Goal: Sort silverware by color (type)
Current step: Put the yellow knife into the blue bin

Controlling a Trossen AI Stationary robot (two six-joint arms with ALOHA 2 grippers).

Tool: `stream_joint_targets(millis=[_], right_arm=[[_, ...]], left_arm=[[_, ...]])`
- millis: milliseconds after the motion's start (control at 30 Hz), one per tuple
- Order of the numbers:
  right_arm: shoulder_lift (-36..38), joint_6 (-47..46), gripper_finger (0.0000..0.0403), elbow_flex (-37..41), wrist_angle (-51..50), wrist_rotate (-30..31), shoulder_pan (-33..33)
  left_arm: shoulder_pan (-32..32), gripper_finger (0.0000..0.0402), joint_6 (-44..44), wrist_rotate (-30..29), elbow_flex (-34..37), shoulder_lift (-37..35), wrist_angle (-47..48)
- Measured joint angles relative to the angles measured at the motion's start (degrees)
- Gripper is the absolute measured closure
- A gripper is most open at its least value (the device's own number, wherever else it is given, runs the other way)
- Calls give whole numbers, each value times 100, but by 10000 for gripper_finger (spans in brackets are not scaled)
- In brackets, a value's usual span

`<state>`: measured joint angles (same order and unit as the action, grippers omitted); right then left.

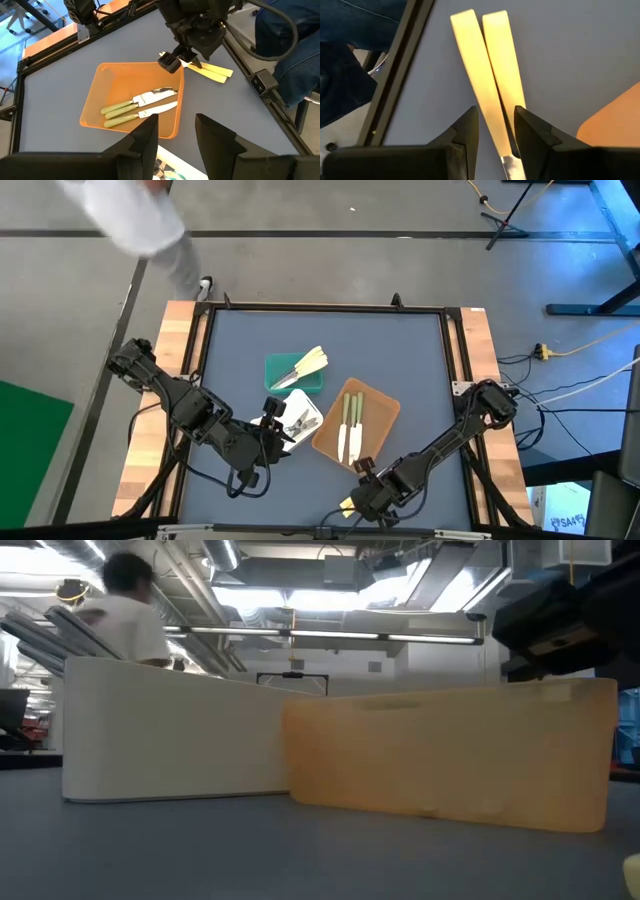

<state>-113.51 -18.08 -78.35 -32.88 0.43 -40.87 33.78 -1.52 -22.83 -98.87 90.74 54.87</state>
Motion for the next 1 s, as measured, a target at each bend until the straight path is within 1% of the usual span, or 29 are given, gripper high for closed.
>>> stream_joint_targets(millis=[100,233,400,667,800,1000], right_arm=[[0,-5,292,44,-10,-31,-1],[0,-7,292,46,-4,-293,-1],[0,9,292,46,-9,-346,-5],[-162,54,292,35,22,-344,2],[-173,57,292,35,22,-107,3],[-184,58,292,35,46,-90,3]], left_arm=[[0,278,0,0,0,0,0],[0,278,0,0,0,0,0],[0,278,0,0,0,0,0],[2,278,0,-1,0,0,0],[0,278,2,-2,0,0,0],[0,278,2,0,0,0,0]])
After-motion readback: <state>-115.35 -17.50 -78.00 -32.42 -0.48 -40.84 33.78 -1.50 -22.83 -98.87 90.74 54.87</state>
